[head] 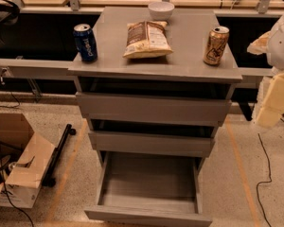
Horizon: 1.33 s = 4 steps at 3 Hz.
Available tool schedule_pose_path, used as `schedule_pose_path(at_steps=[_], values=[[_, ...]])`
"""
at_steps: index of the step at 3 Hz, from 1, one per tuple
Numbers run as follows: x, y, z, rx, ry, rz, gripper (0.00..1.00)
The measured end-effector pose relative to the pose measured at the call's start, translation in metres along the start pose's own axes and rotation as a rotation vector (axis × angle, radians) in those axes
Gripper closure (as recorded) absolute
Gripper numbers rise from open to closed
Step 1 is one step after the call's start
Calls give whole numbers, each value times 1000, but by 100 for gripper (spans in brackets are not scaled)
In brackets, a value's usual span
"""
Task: Place brown chip bag into bottom drawer
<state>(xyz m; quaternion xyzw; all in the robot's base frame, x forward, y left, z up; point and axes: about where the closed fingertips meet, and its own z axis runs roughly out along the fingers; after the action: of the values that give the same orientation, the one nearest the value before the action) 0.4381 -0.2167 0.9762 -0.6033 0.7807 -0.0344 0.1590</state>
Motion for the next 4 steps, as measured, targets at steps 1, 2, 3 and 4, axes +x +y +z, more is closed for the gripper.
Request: schedule_pose_path(at_steps=[1,2,3,4], values=[[-1,-2,1,2,-6,0,0],[-23,-29,21,27,-99,3,0],[-54,-73,45,44,-186,-16,0],[-59,-81,45,51,-199,-17,0]])
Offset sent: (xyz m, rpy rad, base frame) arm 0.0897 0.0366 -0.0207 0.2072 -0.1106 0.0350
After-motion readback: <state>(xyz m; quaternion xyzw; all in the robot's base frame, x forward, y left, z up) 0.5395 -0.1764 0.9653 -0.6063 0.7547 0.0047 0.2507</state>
